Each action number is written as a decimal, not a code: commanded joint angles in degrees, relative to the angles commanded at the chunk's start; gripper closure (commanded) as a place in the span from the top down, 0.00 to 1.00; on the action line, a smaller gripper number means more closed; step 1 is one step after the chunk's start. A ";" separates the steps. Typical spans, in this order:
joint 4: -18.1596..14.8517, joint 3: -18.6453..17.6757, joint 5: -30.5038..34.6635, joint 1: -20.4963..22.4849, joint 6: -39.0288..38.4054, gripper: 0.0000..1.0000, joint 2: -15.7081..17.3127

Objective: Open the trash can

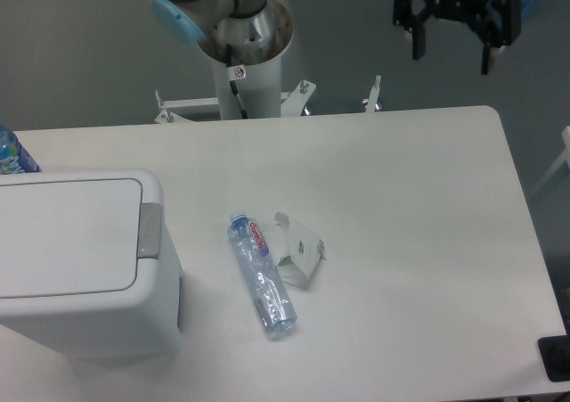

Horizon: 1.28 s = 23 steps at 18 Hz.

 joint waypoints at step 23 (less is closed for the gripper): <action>16.88 -0.70 0.00 -15.38 -58.97 1.00 -6.42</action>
